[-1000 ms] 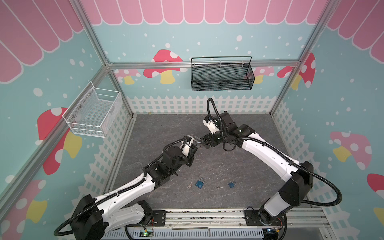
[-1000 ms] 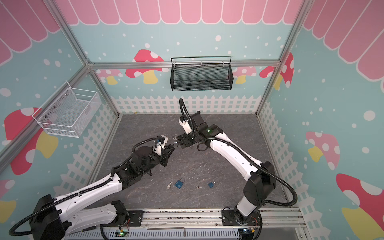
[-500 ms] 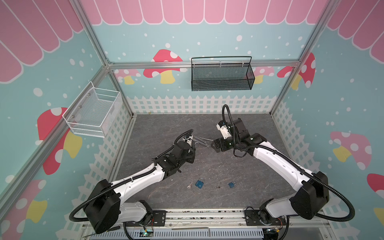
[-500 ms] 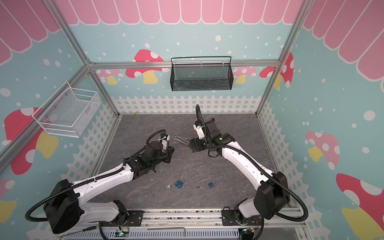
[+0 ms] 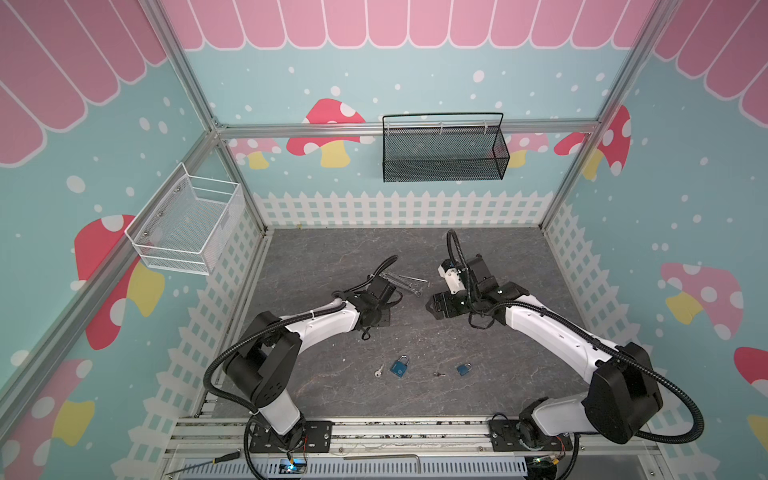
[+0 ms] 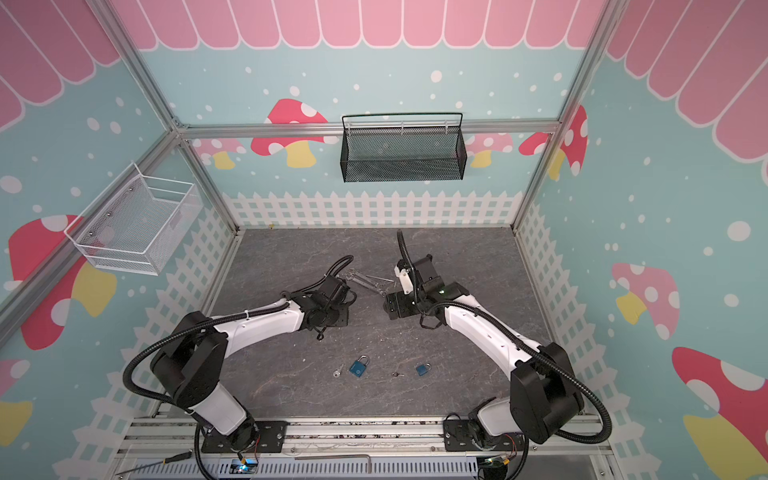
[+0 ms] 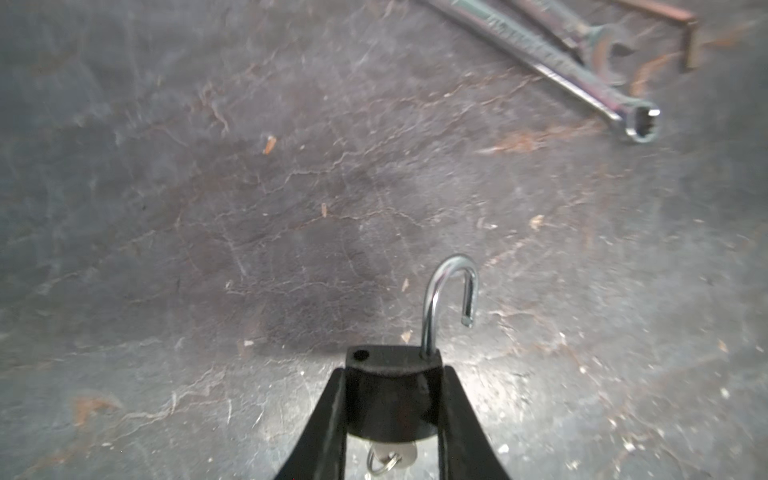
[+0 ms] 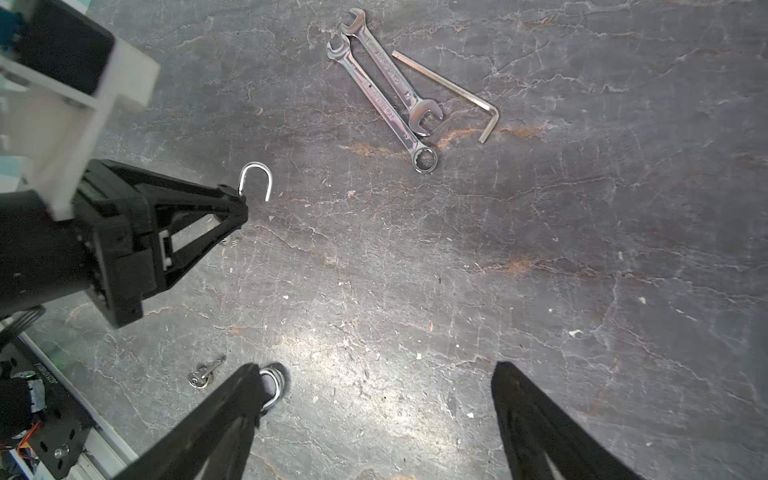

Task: Unlock with the key
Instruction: 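Lower the opened black padlock onto the table and open the left gripper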

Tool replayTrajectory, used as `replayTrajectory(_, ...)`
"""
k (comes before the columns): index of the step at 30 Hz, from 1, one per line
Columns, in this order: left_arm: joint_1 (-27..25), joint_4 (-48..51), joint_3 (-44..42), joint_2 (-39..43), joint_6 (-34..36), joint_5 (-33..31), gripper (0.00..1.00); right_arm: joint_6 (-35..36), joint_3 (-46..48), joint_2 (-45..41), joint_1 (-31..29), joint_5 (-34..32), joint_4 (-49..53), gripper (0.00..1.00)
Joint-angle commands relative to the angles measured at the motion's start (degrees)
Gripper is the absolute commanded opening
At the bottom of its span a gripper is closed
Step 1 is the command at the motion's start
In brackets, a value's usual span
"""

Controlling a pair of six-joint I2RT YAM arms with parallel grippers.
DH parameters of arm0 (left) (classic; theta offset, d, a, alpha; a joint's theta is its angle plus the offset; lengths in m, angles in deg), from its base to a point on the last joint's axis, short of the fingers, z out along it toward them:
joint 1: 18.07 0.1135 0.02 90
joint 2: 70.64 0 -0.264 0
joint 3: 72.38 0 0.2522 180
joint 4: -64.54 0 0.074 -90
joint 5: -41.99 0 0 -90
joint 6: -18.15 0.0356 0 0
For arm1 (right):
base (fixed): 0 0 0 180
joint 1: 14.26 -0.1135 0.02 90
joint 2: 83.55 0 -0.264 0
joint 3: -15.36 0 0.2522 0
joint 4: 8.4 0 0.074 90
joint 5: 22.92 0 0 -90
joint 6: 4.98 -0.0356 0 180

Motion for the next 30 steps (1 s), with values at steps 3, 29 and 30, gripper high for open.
replayTrajectory(3, 0.7, 2.9, 2.7, -3.7, -4.7, 0.5, 0.0, -0.8, 1.5, -0.9, 0.1, 2.2, -2.1, 0.89)
replayTrajectory(29, 6.8, -1.4, -7.5, 18.4, -11.1, 5.6, 0.43, -7.1, -0.7, -0.3, -11.4, 5.3, -0.5, 0.88)
replayTrajectory(30, 7.4, -1.4, -8.5, 20.7, -11.2, 5.9, 0.43, -8.3, -1.0, 0.2, -13.1, 4.5, -0.3, 0.88)
